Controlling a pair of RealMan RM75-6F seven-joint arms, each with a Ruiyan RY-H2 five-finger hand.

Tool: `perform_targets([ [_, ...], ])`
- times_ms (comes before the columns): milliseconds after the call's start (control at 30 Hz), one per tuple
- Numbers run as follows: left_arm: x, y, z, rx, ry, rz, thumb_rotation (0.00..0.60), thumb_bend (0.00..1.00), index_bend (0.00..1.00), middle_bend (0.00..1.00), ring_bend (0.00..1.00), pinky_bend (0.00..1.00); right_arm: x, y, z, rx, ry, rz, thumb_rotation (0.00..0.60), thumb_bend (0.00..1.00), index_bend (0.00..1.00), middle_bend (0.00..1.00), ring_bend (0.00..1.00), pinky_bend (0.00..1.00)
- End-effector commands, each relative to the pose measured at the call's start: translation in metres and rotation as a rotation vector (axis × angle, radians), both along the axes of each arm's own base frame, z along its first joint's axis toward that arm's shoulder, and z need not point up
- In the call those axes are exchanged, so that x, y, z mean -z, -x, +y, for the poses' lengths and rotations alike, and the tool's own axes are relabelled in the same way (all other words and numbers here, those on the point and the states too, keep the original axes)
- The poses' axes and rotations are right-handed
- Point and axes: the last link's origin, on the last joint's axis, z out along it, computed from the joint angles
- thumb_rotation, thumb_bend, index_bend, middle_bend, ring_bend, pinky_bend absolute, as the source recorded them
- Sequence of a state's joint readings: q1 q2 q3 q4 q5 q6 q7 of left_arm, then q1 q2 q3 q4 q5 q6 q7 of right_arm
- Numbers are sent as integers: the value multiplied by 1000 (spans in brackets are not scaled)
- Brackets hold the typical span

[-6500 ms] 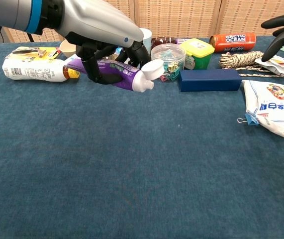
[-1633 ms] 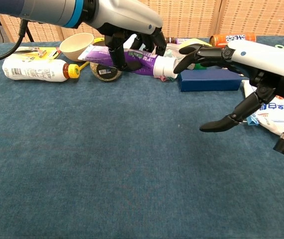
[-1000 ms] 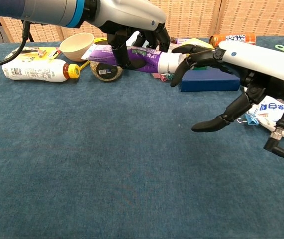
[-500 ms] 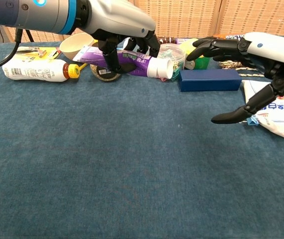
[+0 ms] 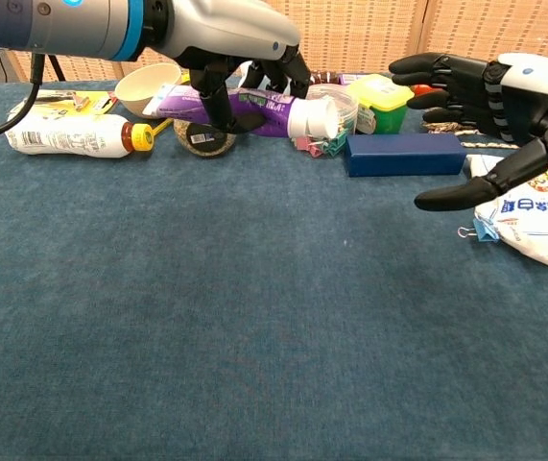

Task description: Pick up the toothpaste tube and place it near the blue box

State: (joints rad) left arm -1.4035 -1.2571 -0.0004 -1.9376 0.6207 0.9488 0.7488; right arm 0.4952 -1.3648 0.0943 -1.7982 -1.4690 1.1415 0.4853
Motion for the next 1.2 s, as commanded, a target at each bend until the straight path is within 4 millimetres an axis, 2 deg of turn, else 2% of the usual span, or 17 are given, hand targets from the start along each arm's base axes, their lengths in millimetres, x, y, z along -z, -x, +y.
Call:
perform_targets([
  [33, -1, 1, 0, -4, -3, -4, 600, 992, 610, 504, 528, 592, -3, 5, -6, 73, -45, -146, 541, 0, 0, 0, 0, 0],
  [100, -2, 2, 1, -5, -4, -3, 600, 992, 610, 505, 528, 592, -3, 7, -8, 87, -55, -185, 496, 0, 0, 0, 0, 0],
  [300, -4, 3, 1, -9, -7, -9, 600, 988, 610, 506, 530, 592, -3, 11, -11, 118, -79, -266, 423, 0, 0, 0, 0, 0],
  [467, -6, 5, 1, -7, -14, -16, 600, 980, 610, 510, 535, 592, -3, 11, -13, 187, -146, -432, 360, 0, 0, 0, 0, 0],
  [733, -6, 5, 1, -9, -23, -23, 600, 979, 614, 536, 561, 594, -3, 19, -19, 260, -143, -579, 254, 0, 0, 0, 0, 0],
  [933, -4, 2, 1, -11, -26, -26, 600, 976, 622, 550, 573, 617, -3, 22, -24, 287, -92, -589, 188, 0, 0, 0, 0, 0],
  [1200, 1, -9, -4, -3, -30, -31, 600, 973, 623, 554, 575, 629, -2, 26, -27, 325, 13, -559, 155, 0, 0, 0, 0, 0],
])
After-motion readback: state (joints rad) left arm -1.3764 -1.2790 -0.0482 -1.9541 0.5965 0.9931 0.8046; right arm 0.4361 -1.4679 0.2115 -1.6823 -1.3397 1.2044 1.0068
